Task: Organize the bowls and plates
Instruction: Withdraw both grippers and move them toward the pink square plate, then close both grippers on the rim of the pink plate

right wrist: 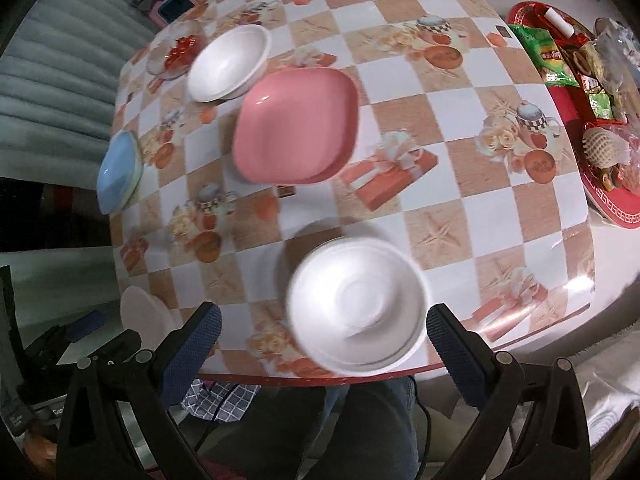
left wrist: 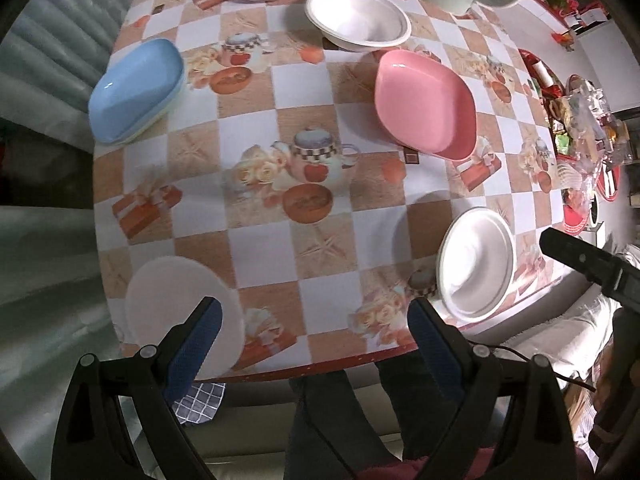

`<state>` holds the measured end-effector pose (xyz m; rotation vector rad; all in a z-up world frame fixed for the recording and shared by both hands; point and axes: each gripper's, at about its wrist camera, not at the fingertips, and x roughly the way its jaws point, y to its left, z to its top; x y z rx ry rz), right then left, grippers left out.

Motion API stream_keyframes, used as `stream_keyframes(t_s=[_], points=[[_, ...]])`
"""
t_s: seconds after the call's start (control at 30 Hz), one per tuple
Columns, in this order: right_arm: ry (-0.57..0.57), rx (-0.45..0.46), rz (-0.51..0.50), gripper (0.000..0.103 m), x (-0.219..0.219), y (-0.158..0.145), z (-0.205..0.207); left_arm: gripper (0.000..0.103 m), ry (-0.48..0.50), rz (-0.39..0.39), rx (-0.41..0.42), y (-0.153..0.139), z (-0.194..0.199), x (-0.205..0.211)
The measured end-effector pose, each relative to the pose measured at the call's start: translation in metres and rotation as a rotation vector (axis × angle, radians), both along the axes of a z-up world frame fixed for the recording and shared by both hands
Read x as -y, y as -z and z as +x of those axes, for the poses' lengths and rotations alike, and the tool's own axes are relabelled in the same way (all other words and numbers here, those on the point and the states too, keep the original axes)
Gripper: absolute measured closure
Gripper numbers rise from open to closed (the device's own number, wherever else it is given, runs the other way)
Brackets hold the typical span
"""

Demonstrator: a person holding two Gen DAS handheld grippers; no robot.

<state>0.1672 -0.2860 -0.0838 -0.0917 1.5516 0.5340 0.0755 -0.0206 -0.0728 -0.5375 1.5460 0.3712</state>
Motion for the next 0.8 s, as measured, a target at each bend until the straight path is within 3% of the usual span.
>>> stream_keyframes(t_s=[0.33,0.53,0.8], points=[[-0.016,-0.072,-0.002,0.000,0.008,0.028,0.047,0.008,-0.008,0.018,-0.051,0.020,0.053,0.005],[-0.036,-0.085,-0.009,0.000,0.002,0.040,0.075,0.008,-0.034,0.114,-0.081,0.032,0.084,-0.008],[-0.083,-0.066,-0.069,0.000,-0.016,0.068,0.107,0.008,-0.060,0.088,-0.061,0.064,0.122,-0.019]])
